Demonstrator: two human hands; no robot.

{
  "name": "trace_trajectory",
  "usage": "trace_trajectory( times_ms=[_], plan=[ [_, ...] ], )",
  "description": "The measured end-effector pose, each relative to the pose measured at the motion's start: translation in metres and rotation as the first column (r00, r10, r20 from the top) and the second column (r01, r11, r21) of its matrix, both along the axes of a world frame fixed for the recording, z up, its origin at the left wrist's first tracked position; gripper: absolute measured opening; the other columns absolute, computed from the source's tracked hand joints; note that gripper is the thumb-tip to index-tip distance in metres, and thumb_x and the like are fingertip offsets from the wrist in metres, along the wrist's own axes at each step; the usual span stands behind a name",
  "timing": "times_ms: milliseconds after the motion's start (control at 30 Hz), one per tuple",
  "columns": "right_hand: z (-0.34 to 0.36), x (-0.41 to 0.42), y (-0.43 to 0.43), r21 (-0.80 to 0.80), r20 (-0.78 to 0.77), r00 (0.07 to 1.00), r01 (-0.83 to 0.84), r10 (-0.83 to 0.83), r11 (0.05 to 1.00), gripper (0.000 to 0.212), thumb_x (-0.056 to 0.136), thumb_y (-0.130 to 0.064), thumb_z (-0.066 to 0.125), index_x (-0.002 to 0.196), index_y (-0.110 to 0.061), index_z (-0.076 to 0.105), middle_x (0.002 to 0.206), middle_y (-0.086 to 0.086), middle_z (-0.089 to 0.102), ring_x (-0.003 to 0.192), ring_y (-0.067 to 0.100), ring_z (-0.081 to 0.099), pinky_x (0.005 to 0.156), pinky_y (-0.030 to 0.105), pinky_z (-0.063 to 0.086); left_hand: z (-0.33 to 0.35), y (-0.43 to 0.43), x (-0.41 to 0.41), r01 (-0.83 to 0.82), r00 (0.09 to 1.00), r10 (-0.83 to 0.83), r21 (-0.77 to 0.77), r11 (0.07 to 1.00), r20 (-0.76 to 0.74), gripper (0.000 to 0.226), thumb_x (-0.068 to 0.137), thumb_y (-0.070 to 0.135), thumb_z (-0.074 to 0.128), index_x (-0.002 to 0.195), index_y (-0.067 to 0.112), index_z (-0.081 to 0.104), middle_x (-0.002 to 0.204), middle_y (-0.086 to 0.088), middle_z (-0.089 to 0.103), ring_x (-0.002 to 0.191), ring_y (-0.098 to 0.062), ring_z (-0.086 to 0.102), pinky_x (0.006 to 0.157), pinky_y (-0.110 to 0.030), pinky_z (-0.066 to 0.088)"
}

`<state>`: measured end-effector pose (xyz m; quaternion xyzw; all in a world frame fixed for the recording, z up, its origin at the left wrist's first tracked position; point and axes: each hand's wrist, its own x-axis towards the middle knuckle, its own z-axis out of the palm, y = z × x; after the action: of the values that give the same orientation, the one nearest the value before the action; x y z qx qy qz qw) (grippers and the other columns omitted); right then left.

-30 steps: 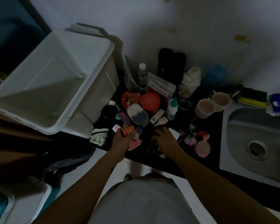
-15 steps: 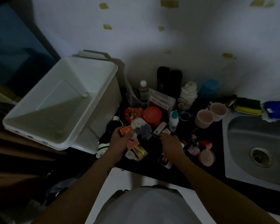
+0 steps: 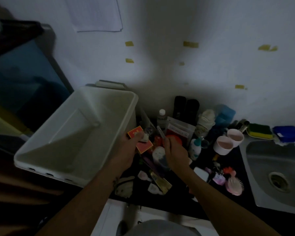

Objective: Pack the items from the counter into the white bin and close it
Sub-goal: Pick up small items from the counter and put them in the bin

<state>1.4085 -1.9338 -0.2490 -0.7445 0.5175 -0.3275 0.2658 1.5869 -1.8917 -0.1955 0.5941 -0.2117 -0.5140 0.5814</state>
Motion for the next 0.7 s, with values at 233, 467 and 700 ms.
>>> trace_trajectory(
  times_ms=[233,467,700],
  plan=[
    [0.053,0.089,0.002,-0.063,0.154,0.986,0.068,-0.058,0.996,0.023,0.102,-0.032,0.032,0.083,-0.028,0.045,0.063,-0.009,0.048,0.058,0.009,0.048,0.051,0.024,0.036,0.052,-0.016,0.079,0.138,0.990,-0.135,-0.179,0.974,0.028,0.014,0.088,0.014,0.069,0.099,0.014,0.061,0.083,0.004,0.074,0.074,-0.011,0.072,0.061,-0.027,0.057],
    [0.086,0.165,0.000,-0.011,0.163,0.983,0.083,-0.080,0.997,0.016,0.100,-0.030,0.040,0.094,-0.025,0.054,0.074,-0.008,0.059,0.064,0.009,0.058,0.056,0.032,0.046,0.064,-0.010,0.164,0.138,0.990,-0.130,-0.146,0.980,0.061,0.014,0.086,0.016,0.073,0.092,0.020,0.060,0.090,0.000,0.071,0.077,-0.013,0.072,0.071,-0.038,0.058],
    [0.091,0.214,0.009,0.045,0.157,0.986,0.051,-0.058,0.998,0.012,0.098,-0.030,0.046,0.100,-0.026,0.058,0.072,-0.013,0.059,0.067,-0.003,0.058,0.050,0.013,0.043,0.064,0.002,0.202,0.074,0.997,-0.071,-0.111,0.991,0.037,0.017,0.089,0.011,0.068,0.101,0.013,0.057,0.102,-0.009,0.066,0.089,-0.023,0.067,0.086,-0.046,0.056]
  ],
)
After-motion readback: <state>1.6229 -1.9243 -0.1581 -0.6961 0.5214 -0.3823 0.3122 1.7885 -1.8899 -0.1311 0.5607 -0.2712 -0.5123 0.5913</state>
